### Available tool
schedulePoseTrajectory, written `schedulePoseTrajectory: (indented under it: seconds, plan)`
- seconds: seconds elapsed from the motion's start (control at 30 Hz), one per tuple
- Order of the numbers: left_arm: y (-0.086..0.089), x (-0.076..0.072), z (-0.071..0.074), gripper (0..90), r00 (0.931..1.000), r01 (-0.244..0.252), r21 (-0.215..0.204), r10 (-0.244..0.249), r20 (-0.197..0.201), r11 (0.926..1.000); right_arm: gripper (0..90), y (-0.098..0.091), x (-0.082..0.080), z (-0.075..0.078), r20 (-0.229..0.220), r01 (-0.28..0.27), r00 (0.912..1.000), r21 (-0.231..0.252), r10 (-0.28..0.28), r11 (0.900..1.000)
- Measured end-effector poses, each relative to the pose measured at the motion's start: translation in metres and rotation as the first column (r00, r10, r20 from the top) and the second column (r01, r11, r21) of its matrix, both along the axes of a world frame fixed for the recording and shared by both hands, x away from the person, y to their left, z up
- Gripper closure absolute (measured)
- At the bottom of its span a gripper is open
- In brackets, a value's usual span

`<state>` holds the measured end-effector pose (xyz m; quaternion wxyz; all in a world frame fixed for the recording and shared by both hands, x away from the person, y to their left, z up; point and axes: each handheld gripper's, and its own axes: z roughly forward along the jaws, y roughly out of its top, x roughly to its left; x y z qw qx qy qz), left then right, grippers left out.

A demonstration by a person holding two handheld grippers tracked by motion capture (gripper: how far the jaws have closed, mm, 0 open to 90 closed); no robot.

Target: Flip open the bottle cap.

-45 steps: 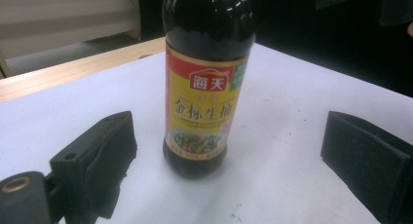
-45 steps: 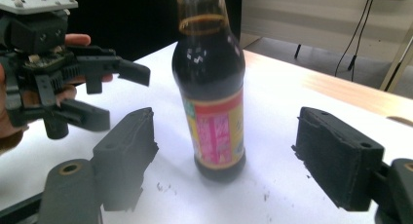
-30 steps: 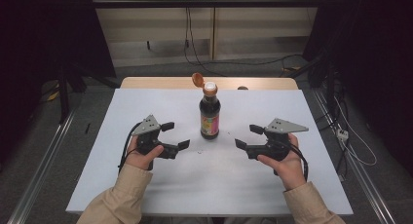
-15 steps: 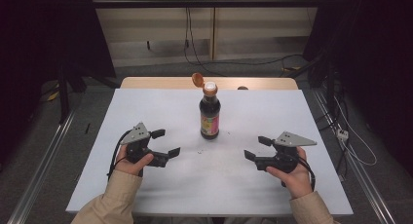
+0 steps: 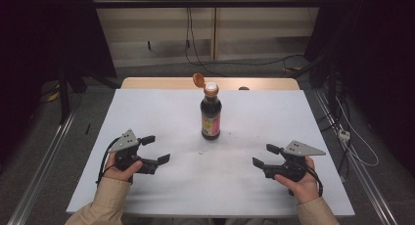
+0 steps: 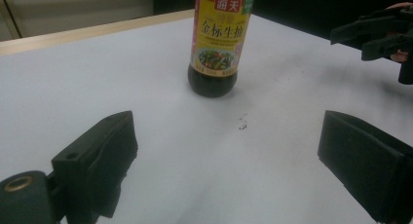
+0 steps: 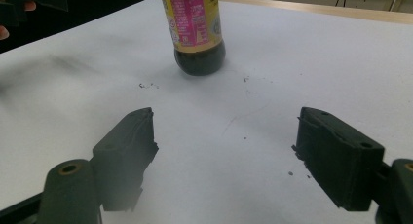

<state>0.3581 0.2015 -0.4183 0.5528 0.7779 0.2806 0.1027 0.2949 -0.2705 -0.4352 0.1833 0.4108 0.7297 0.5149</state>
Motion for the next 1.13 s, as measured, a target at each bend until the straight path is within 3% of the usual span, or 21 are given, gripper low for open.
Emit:
schedulePoseTrajectory:
  seconds: [0.6,0.77,1.13]
  plan:
    - [0.033,-0.011,-0.010,6.9,0.9988,-0.048,0.033,0.048,-0.010,0.9983,22.0,-0.012,-0.011,-0.009,-0.004,0.033,0.9995,-0.022,-0.033,0.9992]
    - [0.040,-0.011,-0.012,6.9,0.9978,-0.065,0.020,0.065,-0.013,0.9977,22.0,-0.013,-0.012,-0.010,0.003,0.030,0.9996,-0.030,-0.030,0.9991]
    - [0.038,-0.010,-0.016,6.9,0.9974,-0.068,0.039,0.069,-0.019,0.9969,21.8,-0.013,-0.011,-0.012,0.004,0.030,0.9996,-0.050,-0.030,0.9983]
